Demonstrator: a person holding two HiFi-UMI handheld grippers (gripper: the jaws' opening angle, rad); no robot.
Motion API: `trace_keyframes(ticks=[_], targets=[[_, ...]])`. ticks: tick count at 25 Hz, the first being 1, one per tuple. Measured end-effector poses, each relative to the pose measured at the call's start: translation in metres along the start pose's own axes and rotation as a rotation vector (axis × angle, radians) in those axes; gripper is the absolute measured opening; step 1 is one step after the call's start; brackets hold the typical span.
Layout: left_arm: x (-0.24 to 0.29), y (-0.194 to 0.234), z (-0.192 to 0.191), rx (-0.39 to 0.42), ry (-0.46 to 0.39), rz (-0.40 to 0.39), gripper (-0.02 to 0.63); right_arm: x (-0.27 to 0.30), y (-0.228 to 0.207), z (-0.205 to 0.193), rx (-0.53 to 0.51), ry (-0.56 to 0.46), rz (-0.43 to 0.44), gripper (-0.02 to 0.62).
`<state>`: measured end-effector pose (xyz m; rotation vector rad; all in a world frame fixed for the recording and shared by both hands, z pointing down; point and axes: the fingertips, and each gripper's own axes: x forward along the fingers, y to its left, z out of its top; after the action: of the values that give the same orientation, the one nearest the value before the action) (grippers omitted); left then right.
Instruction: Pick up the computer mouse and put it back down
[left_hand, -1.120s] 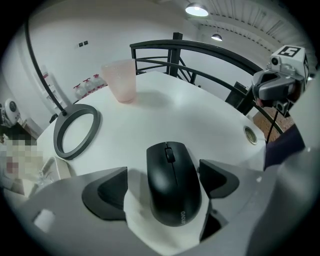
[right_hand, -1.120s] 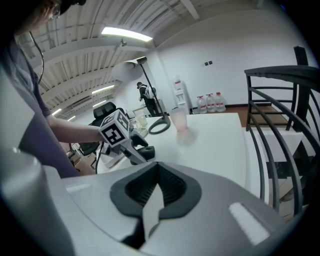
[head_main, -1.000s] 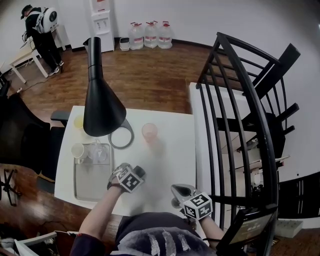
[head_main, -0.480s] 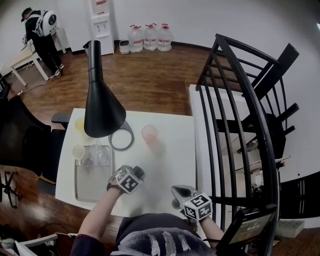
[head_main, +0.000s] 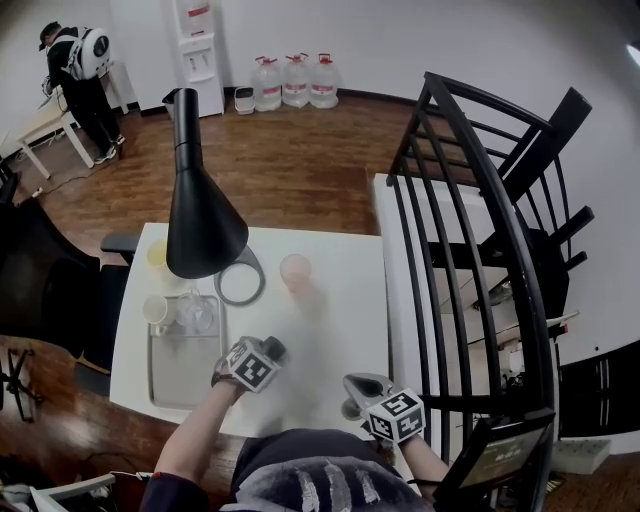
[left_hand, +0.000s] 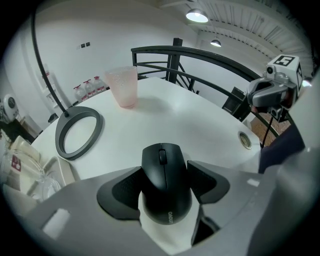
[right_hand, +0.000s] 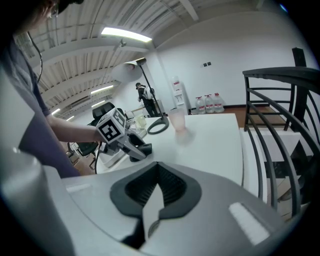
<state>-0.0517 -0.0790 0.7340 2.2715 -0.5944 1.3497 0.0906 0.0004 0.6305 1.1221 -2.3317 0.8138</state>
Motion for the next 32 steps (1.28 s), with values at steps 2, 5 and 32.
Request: trace_keyframes(ticks=[2,5,32], targets=[[-0.009,0.0,0.008,-0.015,-0.034,-0.004,0.301,0.0,0.0,0.0,-0.002,-0.001,0.002,0.003],[-0.035,0.008,0.02,-0.019,-0.059,0.039,0.301,0.0,0.002,0.0,-0.004,0.0,0.005,0.003],[-0.183,-0.062,0.096,0.278,-0.246,-0.085,0.299,0.007,-0.001,0.004,-0.02,0.014,0.013,0.003]])
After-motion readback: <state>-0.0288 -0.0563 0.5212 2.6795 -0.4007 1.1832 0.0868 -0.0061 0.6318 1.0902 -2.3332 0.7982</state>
